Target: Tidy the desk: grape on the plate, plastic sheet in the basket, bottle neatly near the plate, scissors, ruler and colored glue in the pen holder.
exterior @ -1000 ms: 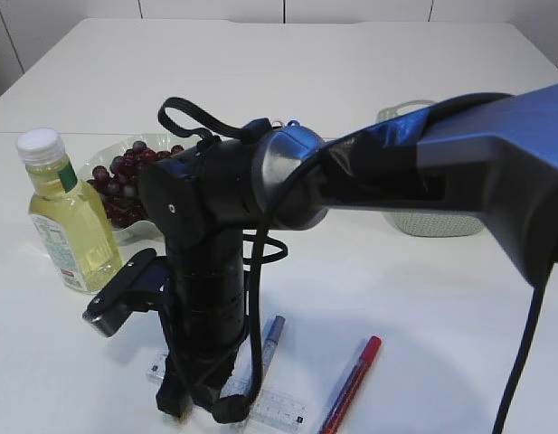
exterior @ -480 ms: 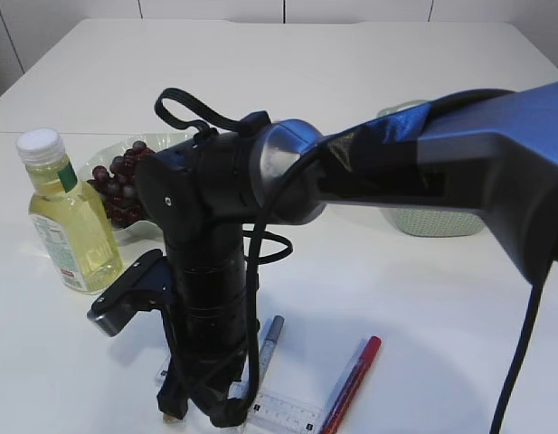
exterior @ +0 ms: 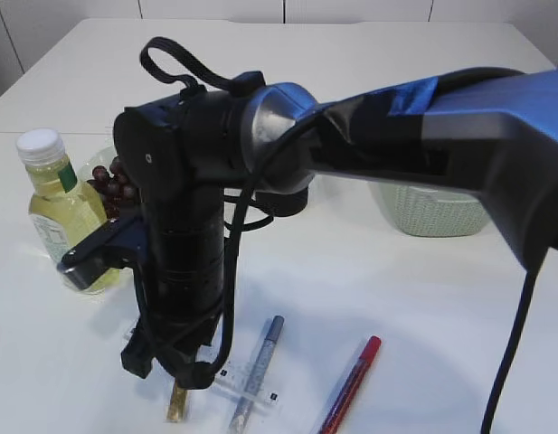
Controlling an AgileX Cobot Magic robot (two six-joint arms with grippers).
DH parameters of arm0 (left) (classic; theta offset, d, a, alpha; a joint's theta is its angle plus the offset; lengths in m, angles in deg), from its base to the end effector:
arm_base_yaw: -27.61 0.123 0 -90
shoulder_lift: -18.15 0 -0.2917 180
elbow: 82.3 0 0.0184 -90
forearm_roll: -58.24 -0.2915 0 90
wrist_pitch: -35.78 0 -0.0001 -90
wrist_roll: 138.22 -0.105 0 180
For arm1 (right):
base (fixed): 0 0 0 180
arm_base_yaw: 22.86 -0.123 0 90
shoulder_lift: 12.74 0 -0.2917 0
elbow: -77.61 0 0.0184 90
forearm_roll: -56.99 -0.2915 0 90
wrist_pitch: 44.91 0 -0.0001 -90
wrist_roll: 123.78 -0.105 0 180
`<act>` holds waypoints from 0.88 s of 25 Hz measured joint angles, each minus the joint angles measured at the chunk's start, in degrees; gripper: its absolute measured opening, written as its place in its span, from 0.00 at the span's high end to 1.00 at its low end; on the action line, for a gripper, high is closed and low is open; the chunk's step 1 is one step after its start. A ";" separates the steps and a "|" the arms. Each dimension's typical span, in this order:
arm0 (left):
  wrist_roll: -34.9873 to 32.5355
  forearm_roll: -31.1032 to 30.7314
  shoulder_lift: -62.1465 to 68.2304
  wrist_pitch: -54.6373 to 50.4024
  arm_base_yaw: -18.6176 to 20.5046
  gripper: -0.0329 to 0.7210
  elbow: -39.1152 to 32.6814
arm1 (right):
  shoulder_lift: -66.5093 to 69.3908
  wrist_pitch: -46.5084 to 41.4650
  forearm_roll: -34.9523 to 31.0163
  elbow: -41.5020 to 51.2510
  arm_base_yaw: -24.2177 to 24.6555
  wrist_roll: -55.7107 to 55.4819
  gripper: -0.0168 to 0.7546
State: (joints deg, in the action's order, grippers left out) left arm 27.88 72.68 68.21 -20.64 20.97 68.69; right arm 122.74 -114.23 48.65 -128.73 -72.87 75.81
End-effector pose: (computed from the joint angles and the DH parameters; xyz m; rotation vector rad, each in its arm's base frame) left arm 0.1648 -0.0412 0.3478 0.3555 2.3152 -0.2530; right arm 0.3056 0.3865 0.1454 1.7187 -2.6087 -0.2176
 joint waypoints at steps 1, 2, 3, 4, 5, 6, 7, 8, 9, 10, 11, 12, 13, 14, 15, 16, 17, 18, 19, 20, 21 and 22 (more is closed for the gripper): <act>0.00 0.00 0.00 0.00 0.00 0.55 0.00 | 0.00 0.00 0.00 -0.55 0.00 -0.36 0.60; 0.00 0.00 0.00 0.00 0.00 0.55 0.00 | 0.00 0.00 0.00 -1.12 0.00 -0.92 0.60; 0.00 0.00 0.00 0.00 0.00 0.55 0.00 | 0.00 0.00 0.00 -1.41 0.00 -1.48 0.60; 0.00 0.00 0.00 0.00 0.00 0.55 0.00 | 0.00 0.00 0.00 -1.81 0.00 -1.97 0.60; 0.00 0.00 0.00 0.00 0.00 0.55 0.00 | 0.00 0.00 0.00 -1.93 0.00 -2.71 0.60; 0.00 0.00 0.00 0.00 0.00 0.55 0.00 | 0.00 -0.09 0.00 -1.99 0.00 -3.30 0.60; 0.00 0.00 0.00 0.00 0.00 0.55 0.00 | 0.00 -0.11 0.00 -1.99 0.00 -3.94 0.60; 0.00 0.00 0.00 0.00 0.00 0.55 0.00 | 0.00 -0.22 0.00 -2.08 0.00 -4.63 0.60; 0.00 0.00 0.00 0.00 0.00 0.55 0.00 | 0.00 -0.22 0.12 -2.08 0.00 -5.26 0.60; 0.00 0.00 0.00 0.00 0.00 0.55 0.00 | 0.00 -0.22 0.23 -2.08 0.00 -5.86 0.60; 0.00 0.00 0.00 0.00 0.00 0.55 0.00 | -0.11 -0.22 0.23 -2.08 0.00 -6.31 0.60; 0.00 0.00 0.00 0.00 0.00 0.55 0.00 | -0.43 -0.32 0.32 -2.08 0.00 -6.68 0.60; 0.00 0.00 0.00 0.00 0.00 0.55 0.00 | -1.05 -0.32 0.37 -2.08 0.00 -7.14 0.60; 0.00 0.00 0.00 0.00 0.00 0.55 0.00 | -1.64 -0.32 0.37 -2.08 0.00 -7.29 0.60; 0.00 0.00 0.00 0.00 0.00 0.55 0.00 | -2.43 -0.32 0.46 -2.08 0.00 -7.54 0.60; 0.00 0.00 0.00 0.00 0.00 0.55 0.00 | -3.23 0.16 0.57 -2.08 0.00 -7.83 0.60; 0.00 0.00 0.00 0.00 0.00 0.55 0.00 | -3.97 0.75 0.76 -2.08 0.00 -8.27 0.60; 0.00 0.00 0.00 0.00 0.00 0.55 0.00 | -4.60 1.50 1.35 -2.08 -0.06 -8.71 0.60; 0.00 0.00 0.00 0.00 0.00 0.55 0.00 | -5.36 2.52 2.06 -2.08 -0.06 -9.18 0.60; 0.00 0.00 0.00 0.00 0.00 0.55 0.00 | -6.12 3.88 2.85 -1.83 -0.06 -9.65 0.60; 0.00 0.00 0.00 0.11 0.00 0.55 0.00 | -6.86 5.17 3.73 -1.35 -0.06 -10.00 0.60; 0.00 0.00 0.00 0.11 0.00 0.55 0.00 | -7.86 6.87 4.65 -0.45 -0.06 -10.37 0.60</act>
State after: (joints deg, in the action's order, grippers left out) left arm 27.88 72.68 68.21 -20.53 20.97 68.69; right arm 114.88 -107.36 53.30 -129.17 -72.93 65.43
